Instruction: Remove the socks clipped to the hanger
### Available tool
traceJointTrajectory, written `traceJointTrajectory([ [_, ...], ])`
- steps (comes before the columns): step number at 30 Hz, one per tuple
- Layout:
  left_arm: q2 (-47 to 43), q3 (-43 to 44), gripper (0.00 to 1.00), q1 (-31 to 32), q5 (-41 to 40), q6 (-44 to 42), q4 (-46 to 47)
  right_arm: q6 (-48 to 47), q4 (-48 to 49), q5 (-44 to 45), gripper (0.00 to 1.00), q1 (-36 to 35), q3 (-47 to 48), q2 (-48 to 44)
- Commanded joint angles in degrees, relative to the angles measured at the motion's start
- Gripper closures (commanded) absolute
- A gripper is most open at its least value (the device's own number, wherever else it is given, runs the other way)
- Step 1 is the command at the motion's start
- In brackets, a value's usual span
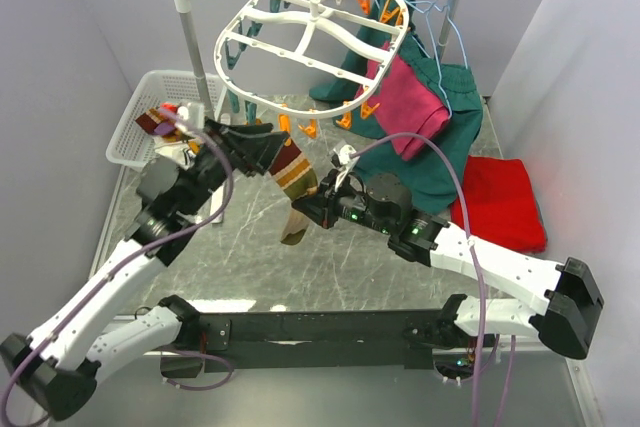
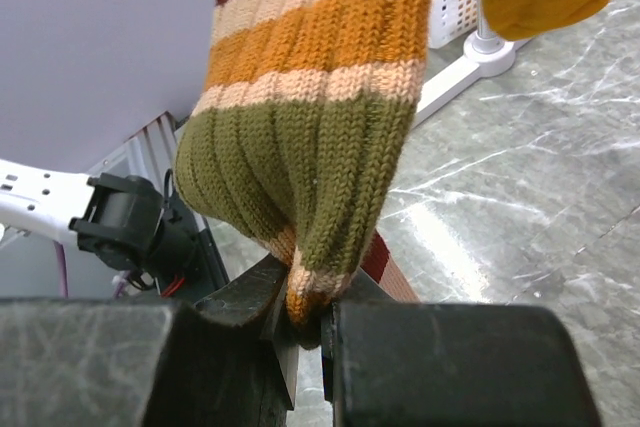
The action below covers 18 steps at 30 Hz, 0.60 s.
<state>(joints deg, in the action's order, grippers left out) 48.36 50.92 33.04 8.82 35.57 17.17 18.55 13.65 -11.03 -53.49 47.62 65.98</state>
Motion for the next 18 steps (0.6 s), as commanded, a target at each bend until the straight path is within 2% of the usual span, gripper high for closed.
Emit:
traceJointTrajectory([
  [1,4.3,3.8,0.37,0.1,-1.5,-0.1,-4.1,-0.9,0.5,-0.8,0.97,-0.5,0.0,-3.2],
  [10,8.9,6.5,0.36,0.0,-1.4,2.7,-2.0,-1.0,-0.3,-0.5,0.97,-0.6,-0.4,-4.7],
  [16,10.1,4.9,0.48,-1.0,1.5,6.0,3.4,-1.1,-1.5,-0.4,0.97,-0.5,-0.5,-5.0],
  [18,10.8,5.2,0.60,-1.1,2.2,6.0,3.3,-1.1,-1.8,-0.3,0.97,-0.5,-0.7,-5.1],
])
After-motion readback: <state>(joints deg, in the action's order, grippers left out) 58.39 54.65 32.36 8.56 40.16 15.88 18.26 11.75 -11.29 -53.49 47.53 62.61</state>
